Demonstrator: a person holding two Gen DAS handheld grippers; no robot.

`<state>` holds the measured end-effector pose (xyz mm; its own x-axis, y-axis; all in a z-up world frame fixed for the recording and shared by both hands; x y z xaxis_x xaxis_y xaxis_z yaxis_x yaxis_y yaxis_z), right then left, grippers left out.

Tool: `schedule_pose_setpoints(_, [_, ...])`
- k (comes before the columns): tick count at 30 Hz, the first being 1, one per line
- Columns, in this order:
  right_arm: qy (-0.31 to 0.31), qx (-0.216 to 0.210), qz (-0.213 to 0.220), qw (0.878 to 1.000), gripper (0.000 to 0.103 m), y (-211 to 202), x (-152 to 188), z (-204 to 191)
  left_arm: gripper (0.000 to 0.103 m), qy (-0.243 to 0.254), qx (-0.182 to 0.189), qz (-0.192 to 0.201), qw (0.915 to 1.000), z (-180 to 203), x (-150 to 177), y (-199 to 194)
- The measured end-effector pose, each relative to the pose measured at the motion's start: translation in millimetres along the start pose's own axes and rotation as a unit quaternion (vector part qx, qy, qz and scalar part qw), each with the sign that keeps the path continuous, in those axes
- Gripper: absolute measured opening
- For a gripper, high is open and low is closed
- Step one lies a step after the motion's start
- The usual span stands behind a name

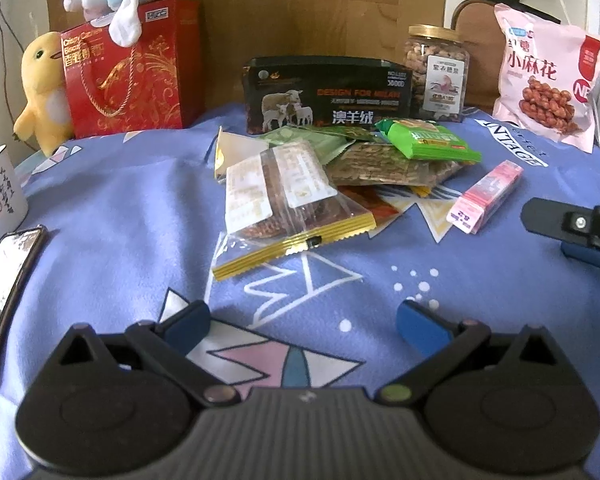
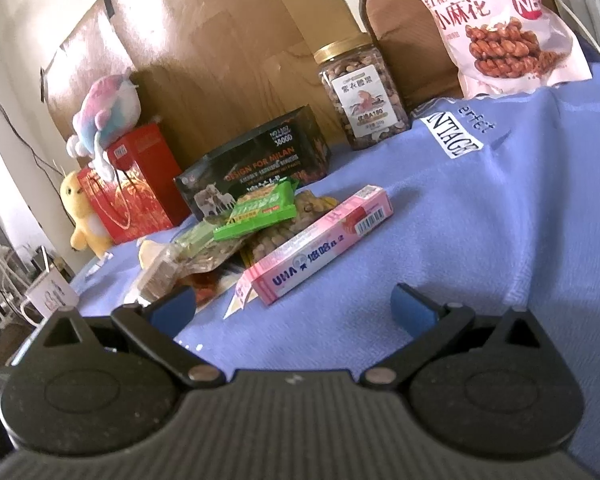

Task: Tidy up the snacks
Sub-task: 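Move the left tool toward the snack pile beside the black tin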

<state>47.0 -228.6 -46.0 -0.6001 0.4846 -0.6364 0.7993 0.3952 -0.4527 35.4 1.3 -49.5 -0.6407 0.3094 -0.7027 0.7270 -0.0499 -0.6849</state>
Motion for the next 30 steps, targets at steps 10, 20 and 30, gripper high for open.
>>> schedule_pose_setpoints(10, [-0.079, -0.019, 0.003, 0.997, 0.076, -10.2, 3.3, -25.3, 0.103, 0.035, -0.045, 0.119, 0.9912, -34.6, 0.7, -41.2])
schedule_pose_setpoints(20, [-0.109, -0.094, -0.157, 0.977, 0.038, 46.9, 25.5, -76.3, 0.093, -0.065, 0.08, 0.161, 0.9815, -75.5, -20.1, -39.5])
schedule_pose_setpoints(30, [-0.095, -0.116, -0.197, 0.969, 0.039, 68.2, 30.5, -92.8, 0.071, -0.192, 0.237, 0.065, 0.9501, -85.6, -27.5, 21.1])
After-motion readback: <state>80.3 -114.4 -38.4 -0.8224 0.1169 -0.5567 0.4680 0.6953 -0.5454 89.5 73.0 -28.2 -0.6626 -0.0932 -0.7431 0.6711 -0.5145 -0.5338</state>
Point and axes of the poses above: each gripper's, at about its wrist camera, not at the fingertips, and y roughly the way its jaws point, z to its right, x to its underside, the point moved 7 cm from there along y, roughly the way its jaws point, and after that the axes turned 14 degrees about y, right-handed, at the moved point
